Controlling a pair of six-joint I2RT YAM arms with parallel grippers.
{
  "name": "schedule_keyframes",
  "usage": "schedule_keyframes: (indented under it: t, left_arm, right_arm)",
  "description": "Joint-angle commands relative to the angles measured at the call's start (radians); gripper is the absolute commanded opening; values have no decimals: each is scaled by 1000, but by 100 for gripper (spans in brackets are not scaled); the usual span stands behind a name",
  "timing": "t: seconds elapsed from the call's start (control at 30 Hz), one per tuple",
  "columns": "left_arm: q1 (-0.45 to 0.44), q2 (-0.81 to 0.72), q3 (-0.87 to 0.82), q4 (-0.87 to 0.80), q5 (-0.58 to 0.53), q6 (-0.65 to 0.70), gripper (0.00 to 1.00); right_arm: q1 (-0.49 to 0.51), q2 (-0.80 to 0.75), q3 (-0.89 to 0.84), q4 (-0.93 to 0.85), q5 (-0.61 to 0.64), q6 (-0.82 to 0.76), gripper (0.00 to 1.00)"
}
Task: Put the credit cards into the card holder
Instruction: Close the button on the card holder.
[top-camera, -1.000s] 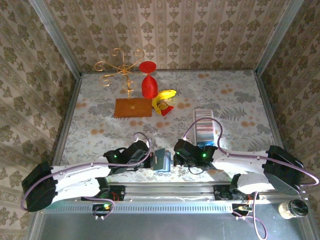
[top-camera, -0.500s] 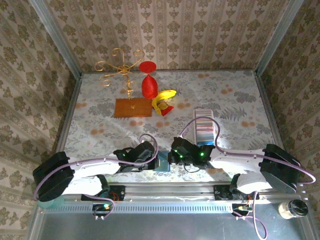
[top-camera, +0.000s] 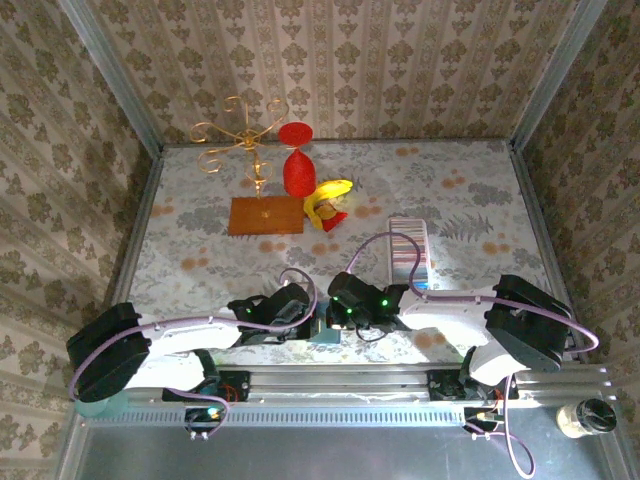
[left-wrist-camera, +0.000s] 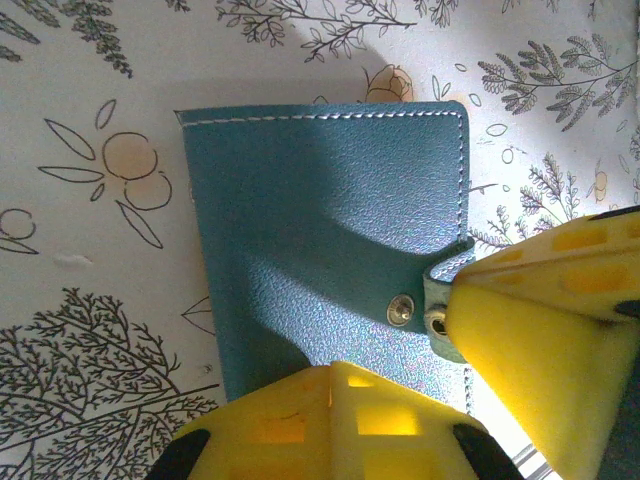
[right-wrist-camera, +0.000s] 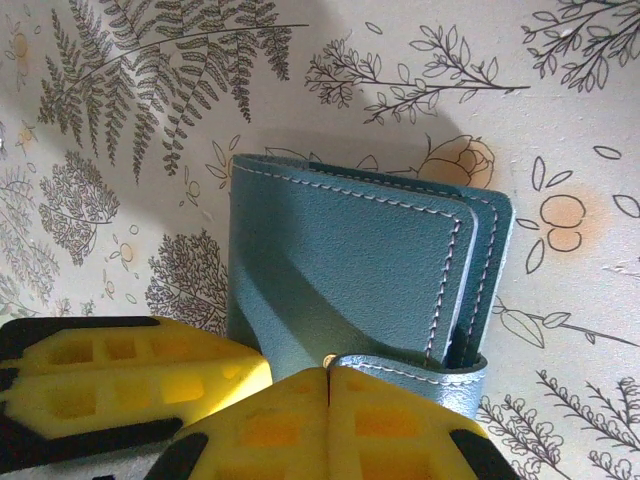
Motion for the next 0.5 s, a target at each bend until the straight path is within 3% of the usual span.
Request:
schedule_keyframes:
  t: [0.0,0.47]
  left_arm:
    - [-8,-6,-27,-13,-9,-17,0]
    - [-8,-3,-33,-3,-9,-20,0]
  right_arm:
    - [7,5,36,-69,24,-7,0]
    - [28,82,118,-176,48,-37,0]
